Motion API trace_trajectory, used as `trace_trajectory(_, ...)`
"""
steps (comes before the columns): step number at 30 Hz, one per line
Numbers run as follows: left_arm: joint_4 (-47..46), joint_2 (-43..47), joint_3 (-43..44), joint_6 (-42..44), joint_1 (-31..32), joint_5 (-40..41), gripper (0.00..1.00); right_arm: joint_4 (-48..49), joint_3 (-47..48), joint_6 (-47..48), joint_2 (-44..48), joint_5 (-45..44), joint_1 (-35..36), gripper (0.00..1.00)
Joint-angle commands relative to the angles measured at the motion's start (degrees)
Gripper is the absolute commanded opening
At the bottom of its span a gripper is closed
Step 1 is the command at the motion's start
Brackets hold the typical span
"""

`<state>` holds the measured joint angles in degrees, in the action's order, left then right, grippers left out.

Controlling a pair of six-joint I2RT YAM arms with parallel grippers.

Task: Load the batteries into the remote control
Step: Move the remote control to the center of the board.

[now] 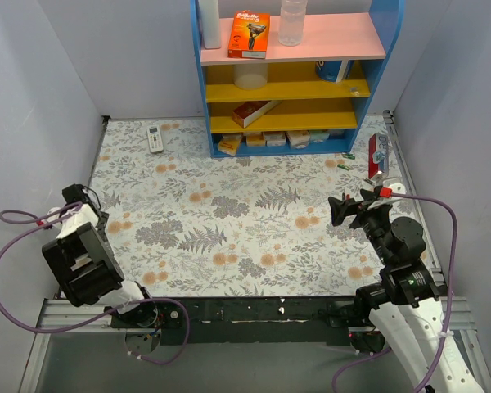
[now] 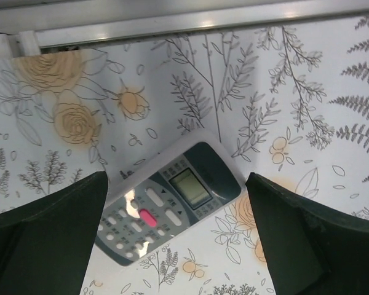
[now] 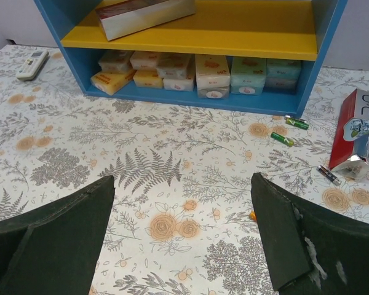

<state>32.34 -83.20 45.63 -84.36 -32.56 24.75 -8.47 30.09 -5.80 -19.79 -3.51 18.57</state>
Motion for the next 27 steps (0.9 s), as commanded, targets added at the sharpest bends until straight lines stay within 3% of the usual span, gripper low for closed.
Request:
trace_trajectory(1, -2.46, -2.48, -0.80, 4.55, -0.32, -6.72, 0.98, 1.97, 0.32, 0.18, -0.86, -0.45, 0.33, 0.98)
trace_trajectory(7, -0.79, 0.48, -4.04, 5.70, 0.03, -14.46, 0.98, 2.40, 0.24, -0.44, -1.13, -0.53, 0.33, 0.98)
trace_trajectory(13, 1.06, 6.64, -7.92, 2.80, 4.86, -21.94, 0.79, 2.58, -0.12, -1.32, -1.13, -0.01, 0.33, 0.98)
trace_trajectory(16, 2.02, 7.26, -8.98, -0.97, 12.58, -21.24, 0.75, 2.67, -0.29, -1.75, -0.86, 0.43, 0.33, 0.98)
trace_trajectory(22, -0.77, 3.15, -7.49, -13.01, 29.11, -24.13, 0.56, 2.05, -0.38, -2.46, -0.07, 1.48, 0.33, 0.98)
trace_trajectory(27, -2.80, -5.38, 0.67, -17.42, 42.91, -23.70, 0.49, 1.71, -0.21, -2.72, -2.52, 10.70, 0.33, 0.98)
